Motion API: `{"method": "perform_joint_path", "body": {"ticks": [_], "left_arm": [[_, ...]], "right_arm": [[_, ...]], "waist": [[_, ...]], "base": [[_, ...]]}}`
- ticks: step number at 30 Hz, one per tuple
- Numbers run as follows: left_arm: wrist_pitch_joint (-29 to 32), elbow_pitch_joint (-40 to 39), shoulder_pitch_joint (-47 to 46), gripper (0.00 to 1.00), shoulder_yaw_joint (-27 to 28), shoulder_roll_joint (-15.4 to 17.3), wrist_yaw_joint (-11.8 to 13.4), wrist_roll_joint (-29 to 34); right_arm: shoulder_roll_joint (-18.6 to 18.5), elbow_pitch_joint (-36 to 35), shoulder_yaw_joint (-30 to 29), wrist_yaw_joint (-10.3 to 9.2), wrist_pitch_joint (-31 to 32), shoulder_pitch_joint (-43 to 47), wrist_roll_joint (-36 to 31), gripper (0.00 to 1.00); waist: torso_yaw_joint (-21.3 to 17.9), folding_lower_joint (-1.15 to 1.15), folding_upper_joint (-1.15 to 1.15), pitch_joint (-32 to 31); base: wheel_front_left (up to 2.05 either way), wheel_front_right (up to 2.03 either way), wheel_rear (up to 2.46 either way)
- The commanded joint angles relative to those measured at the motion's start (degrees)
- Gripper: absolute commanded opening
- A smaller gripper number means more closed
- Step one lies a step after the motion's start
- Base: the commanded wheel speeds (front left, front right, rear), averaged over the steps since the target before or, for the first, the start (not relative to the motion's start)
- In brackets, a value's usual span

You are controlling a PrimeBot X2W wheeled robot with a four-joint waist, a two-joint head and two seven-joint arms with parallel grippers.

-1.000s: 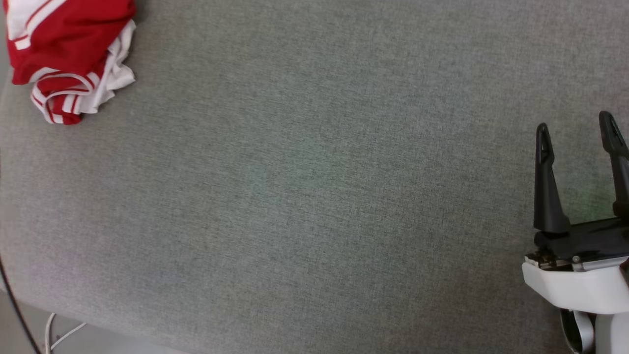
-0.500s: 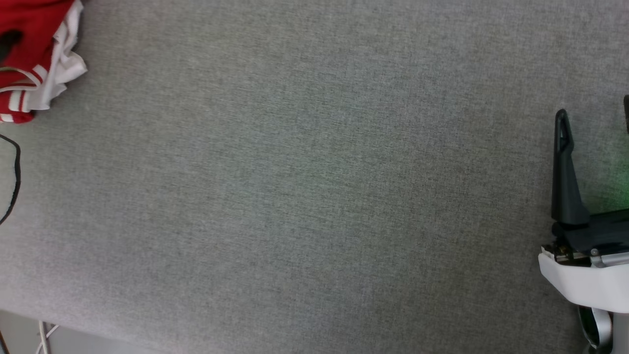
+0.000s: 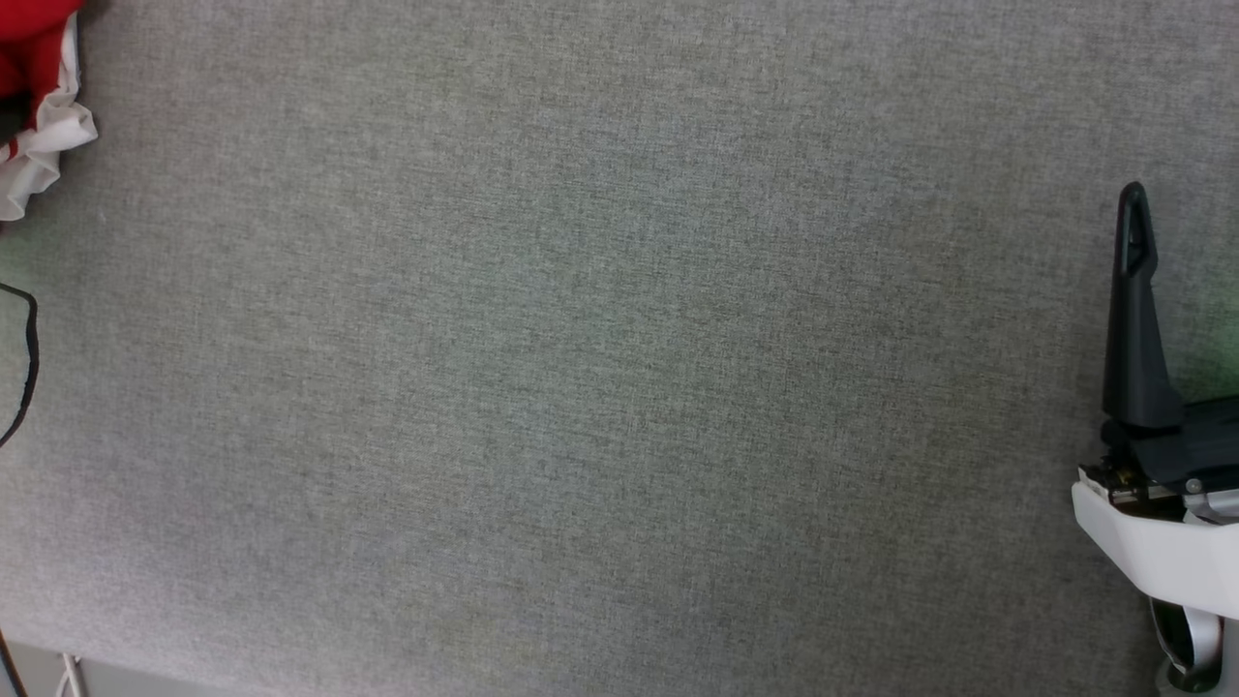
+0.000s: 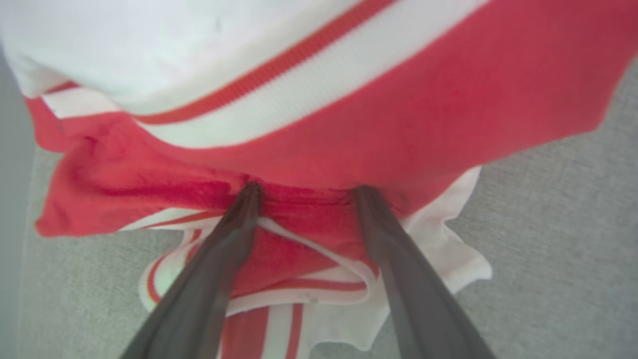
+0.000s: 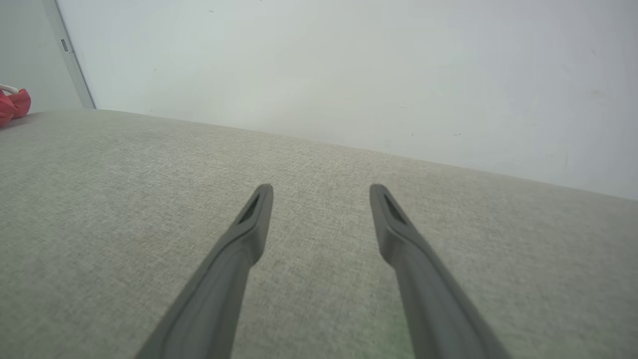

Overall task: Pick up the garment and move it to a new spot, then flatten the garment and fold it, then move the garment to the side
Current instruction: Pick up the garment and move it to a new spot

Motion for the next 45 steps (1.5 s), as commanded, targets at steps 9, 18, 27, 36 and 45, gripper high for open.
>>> {"method": "perform_joint_path", "body": {"ticks": [9,18,27,36,45], "left_arm": [[-4.1,-0.6,-0.9,0.0,-4.1,1.1,0.0,0.7],[-6.0,-7.3,-4.3,0.0,-9.7,5.6,0.0,3.2],[-4.0,-17.9,-9.6,0.0,-16.0,6.5,0.0,5.1],[-1.1,-26.4,-14.3,0.0,-20.9,2.2,0.0,6.3],[0.3,-32.7,-17.5,0.0,-27.5,-3.6,0.0,6.4]], "right_arm": [[0.7,1.9,0.6,-0.04,0.0,-0.2,0.5,1.0],[2.6,4.2,2.2,-0.04,0.0,0.7,2.3,1.0],[3.5,5.9,2.4,-0.04,0.0,2.4,4.0,1.0],[3.5,6.9,2.5,-0.04,0.0,3.1,8.1,1.0],[3.5,7.5,2.0,-0.03,0.0,4.3,10.5,1.0]], "waist": [[0.0,0.02,0.0,-4.7],[-1.1,0.02,0.0,-14.1],[-2.5,0.02,0.0,-21.4],[-7.3,0.02,0.0,-26.0],[-14.7,0.02,0.0,-28.8]], "base": [[0.0,0.0,0.0],[0.0,0.0,0.0],[0.0,0.0,0.0],[0.0,0.0,0.0],[0.0,0.0,0.0]]}}
